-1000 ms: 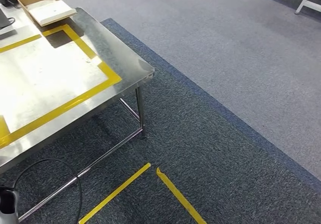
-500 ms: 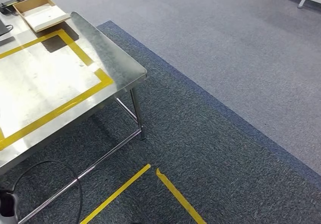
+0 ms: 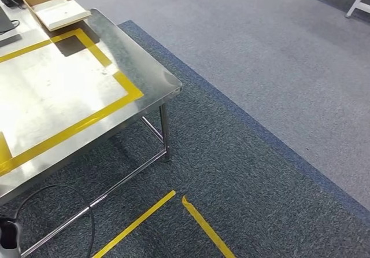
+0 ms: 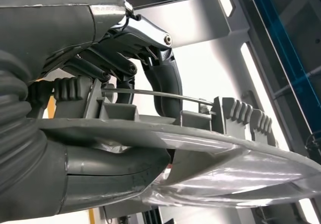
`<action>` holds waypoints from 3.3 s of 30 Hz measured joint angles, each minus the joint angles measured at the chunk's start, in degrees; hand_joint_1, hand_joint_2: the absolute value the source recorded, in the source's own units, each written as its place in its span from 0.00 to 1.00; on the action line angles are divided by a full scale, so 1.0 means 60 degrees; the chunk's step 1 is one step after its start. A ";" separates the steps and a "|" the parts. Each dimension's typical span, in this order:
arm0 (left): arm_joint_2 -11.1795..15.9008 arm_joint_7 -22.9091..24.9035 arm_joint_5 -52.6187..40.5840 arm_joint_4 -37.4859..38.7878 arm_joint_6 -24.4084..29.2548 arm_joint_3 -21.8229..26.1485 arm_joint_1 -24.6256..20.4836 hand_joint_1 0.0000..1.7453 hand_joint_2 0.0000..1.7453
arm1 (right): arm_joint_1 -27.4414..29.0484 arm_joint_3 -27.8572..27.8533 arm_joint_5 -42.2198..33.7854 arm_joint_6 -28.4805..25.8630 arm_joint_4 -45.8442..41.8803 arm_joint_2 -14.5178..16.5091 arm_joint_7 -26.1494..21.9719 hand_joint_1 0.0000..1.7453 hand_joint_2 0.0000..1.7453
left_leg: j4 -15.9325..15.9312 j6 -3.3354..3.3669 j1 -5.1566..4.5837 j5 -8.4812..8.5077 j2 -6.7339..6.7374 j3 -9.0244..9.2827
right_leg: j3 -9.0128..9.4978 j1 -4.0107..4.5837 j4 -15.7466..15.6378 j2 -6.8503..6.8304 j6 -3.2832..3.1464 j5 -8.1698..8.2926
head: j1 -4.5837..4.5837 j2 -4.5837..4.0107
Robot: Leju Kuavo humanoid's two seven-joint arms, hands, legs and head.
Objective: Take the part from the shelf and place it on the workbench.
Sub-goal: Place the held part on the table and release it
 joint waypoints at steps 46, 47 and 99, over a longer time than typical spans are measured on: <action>0.0069 0.0000 0.0142 0.0055 0.0004 -0.0052 0.0154 1.00 1.00 | 0.0067 -0.0097 0.0050 0.0086 -0.0011 -0.0017 -0.0134 0.00 0.00 | 0.2254 -0.0527 0.0042 -0.1705 -0.0067 -0.0361 | 0.1134 0.0054 -0.2875 0.0077 -0.0528 0.1537 | 0.0074 -0.0003; 0.0069 0.0000 0.0117 0.0065 0.0004 -0.0054 0.0156 1.00 1.00 | 0.0067 -0.0104 0.0053 0.0096 -0.0011 -0.0013 -0.0134 0.00 0.00 | 0.1966 -0.0564 0.0068 -0.1444 -0.0064 -0.0376 | 0.1242 0.0040 -0.2867 0.0088 -0.0515 0.1461 | 0.0074 -0.0004; 0.3421 0.4217 -0.6295 0.4056 -0.2625 -0.1238 -0.0175 1.00 1.00 | 0.0032 -0.0456 0.0214 0.0428 -0.0011 0.0006 -0.0196 0.00 0.00 | -0.0114 -0.0403 0.0008 0.0057 0.0036 0.0110 | 0.1333 0.0010 -0.2735 0.0094 -0.0236 0.1193 | 0.0126 0.0000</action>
